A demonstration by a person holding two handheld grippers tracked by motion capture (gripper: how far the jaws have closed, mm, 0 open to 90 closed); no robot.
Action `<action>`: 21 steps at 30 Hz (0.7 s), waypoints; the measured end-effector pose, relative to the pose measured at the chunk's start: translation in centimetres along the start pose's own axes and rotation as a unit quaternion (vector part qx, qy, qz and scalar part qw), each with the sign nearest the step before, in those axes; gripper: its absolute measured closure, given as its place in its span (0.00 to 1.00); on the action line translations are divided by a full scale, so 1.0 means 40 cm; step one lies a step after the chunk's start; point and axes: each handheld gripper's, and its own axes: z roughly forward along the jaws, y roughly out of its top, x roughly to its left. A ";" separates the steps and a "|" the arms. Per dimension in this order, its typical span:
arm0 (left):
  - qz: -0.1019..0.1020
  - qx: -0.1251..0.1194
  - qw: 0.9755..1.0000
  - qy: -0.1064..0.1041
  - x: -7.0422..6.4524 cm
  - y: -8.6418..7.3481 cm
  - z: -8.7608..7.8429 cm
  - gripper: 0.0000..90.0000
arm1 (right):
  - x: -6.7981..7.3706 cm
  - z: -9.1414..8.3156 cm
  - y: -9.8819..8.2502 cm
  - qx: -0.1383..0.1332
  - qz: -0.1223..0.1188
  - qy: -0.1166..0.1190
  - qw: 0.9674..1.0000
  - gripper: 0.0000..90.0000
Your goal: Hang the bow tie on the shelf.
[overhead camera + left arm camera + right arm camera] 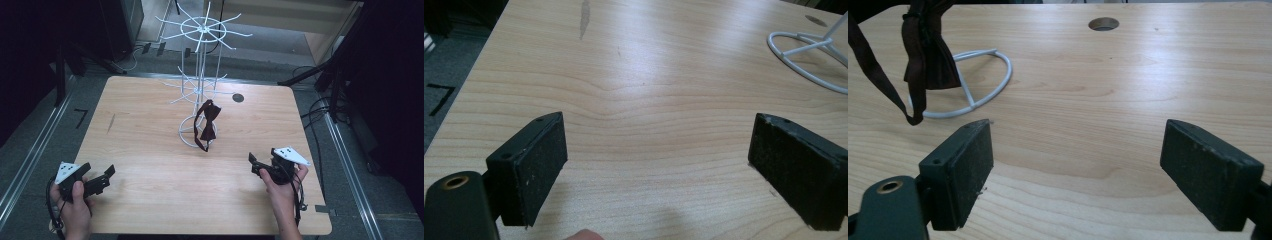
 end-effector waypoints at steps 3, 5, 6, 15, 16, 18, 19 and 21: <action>0.000 0.000 1.000 0.000 0.000 0.000 0.000 0.10 | -0.011 -0.007 -0.004 -0.002 0.001 -0.002 1.000 0.16; 0.000 0.000 1.000 0.000 0.000 0.000 0.000 0.11 | -0.018 -0.013 -0.009 -0.003 0.001 -0.004 1.000 0.16; 0.000 0.000 1.000 0.000 0.000 0.000 0.000 0.10 | -0.021 -0.015 -0.011 -0.001 0.002 -0.006 1.000 0.16; 0.000 -0.001 1.000 0.000 0.000 0.000 0.000 0.10 | -0.064 -0.042 -0.036 0.002 0.013 -0.015 1.000 0.16; 0.000 -0.001 1.000 0.000 -0.001 0.000 0.000 0.10 | -0.064 -0.042 -0.036 0.002 0.013 -0.015 1.000 0.16; 0.001 -0.001 1.000 0.001 -0.001 0.000 0.000 0.10 | -0.073 -0.048 -0.042 0.001 0.013 -0.017 1.000 0.16; 0.001 -0.001 1.000 0.001 -0.001 0.000 0.000 0.10 | -0.076 -0.051 -0.045 0.002 0.016 -0.019 1.000 0.16; 0.001 -0.001 1.000 0.001 -0.001 0.000 0.000 0.10 | -0.084 -0.057 -0.050 -0.001 0.015 -0.021 1.000 0.16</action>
